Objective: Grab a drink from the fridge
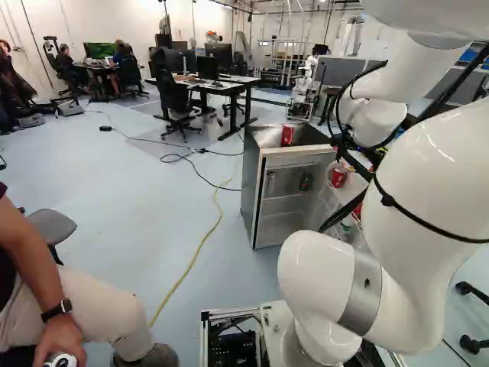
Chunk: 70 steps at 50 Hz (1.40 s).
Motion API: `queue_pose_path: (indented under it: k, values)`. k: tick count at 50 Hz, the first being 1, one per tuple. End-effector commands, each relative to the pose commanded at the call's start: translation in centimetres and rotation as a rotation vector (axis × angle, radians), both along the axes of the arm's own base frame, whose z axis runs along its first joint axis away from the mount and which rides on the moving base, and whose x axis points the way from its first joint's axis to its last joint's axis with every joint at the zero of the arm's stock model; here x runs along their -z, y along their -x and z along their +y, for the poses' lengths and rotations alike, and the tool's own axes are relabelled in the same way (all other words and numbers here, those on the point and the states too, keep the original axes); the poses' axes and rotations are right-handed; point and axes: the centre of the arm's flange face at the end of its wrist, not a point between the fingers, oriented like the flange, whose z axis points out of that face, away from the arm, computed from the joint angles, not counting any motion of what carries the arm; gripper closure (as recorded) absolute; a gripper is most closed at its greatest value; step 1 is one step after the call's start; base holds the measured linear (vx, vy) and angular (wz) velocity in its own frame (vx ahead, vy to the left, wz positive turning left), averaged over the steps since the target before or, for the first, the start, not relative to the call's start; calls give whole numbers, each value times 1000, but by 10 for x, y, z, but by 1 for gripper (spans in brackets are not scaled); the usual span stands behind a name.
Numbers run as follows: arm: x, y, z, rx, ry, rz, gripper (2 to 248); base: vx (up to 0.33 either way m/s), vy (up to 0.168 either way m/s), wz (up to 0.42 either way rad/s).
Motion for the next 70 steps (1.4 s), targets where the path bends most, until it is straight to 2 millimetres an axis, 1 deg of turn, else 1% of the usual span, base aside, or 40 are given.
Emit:
queue_pose_path:
  k: [11, 43, 70]
  values:
    - [0, 4, -17, 42, -26, 6, 3, 0, 0, 0]
    - [-1, 16, -72, 152, -29, 5, 3, 0, 0, 0]
    - [-1, 19, -121, 226, -27, 2, 3, 0, 0, 0]
